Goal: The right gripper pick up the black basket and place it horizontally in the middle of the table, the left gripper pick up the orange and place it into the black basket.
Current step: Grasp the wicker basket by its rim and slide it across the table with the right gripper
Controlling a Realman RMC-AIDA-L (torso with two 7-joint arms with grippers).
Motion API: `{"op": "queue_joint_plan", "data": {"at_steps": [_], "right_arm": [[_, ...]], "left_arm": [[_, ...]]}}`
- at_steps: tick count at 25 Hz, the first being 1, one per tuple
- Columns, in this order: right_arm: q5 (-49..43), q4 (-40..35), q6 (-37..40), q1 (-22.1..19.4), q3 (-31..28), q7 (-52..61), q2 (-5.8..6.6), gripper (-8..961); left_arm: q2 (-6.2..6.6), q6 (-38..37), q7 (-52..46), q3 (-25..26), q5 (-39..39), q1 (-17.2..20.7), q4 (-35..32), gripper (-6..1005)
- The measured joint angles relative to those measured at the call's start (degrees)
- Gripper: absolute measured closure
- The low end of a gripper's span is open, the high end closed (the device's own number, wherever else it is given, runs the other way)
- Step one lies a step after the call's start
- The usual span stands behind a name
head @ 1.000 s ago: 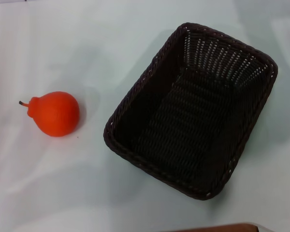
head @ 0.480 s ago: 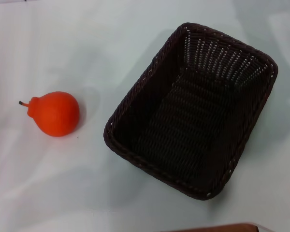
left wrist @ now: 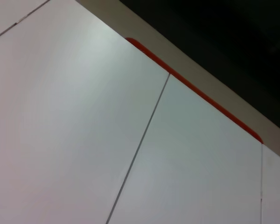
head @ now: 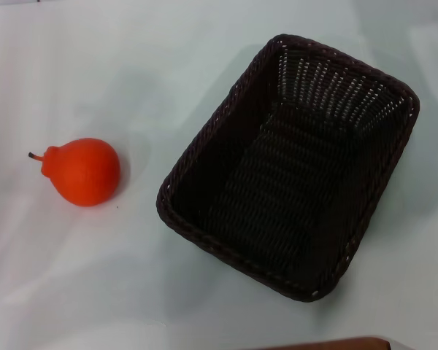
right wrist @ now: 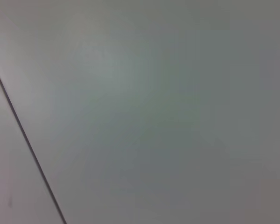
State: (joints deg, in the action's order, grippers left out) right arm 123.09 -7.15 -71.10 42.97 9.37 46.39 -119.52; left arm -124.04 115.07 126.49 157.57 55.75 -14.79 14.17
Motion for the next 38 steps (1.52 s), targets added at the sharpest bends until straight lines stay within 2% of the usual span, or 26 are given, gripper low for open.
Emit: {"op": "queue_joint_plan", "data": {"at_steps": [5, 9, 12, 15, 19, 21, 23, 25, 28, 32, 38], "right_arm": [[-1.3, 0.2, -2.4, -0.4, 2.3, 0.6, -0.07, 240], [-2.7, -3.0, -2.6, -1.2, 9.4, 5.5, 0.23, 240], [-6.5, -9.3, -1.4, -2.0, 17.2, 13.0, 0.70, 240], [-15.3, -18.1, -0.1, -3.1, 24.7, 25.1, 2.08, 240], [-30.7, -32.2, -1.7, -4.8, 32.0, 45.2, 4.69, 239], [-40.7, -39.5, -5.6, -5.3, 33.2, 56.3, 5.85, 239], [-50.4, -46.4, -10.7, -5.0, 33.3, 65.3, 6.44, 238], [-61.5, -54.0, -17.2, -4.0, 33.2, 73.4, 6.71, 238], [-73.8, -61.5, -25.7, -1.8, 33.2, 79.3, 6.55, 239], [-82.6, -65.8, -31.9, -0.1, 33.3, 81.0, 6.22, 238], [-91.0, -65.9, -31.5, 0.3, 35.4, 80.4, 6.10, 238]], "left_arm": [[-0.01, 0.1, -0.1, 0.5, -0.1, 1.7, -0.3, 212], [0.01, 0.0, 0.1, 0.8, -0.1, 3.6, -0.5, 214], [-0.02, 0.0, 0.0, 0.9, -0.2, 4.8, -1.1, 216], [0.02, 0.0, -1.0, 1.1, -0.3, 5.6, -1.9, 217], [-0.11, 0.0, -3.2, 1.6, -0.3, 6.3, -2.3, 219], [-0.09, 0.0, -3.4, 1.5, -0.3, 6.4, -2.7, 220], [-0.05, -0.1, -3.5, 1.3, -0.1, 6.4, -3.0, 221], [-0.05, -0.2, -3.5, 1.2, 0.1, 6.3, -3.2, 222], [-0.06, -0.3, -3.5, 1.1, 0.1, 6.1, -3.7, 224], [-0.07, -0.4, -3.5, 0.7, 0.2, 5.6, -4.2, 225], [-0.07, -0.5, -3.6, -0.5, 0.3, 5.6, -4.7, 228]]}}
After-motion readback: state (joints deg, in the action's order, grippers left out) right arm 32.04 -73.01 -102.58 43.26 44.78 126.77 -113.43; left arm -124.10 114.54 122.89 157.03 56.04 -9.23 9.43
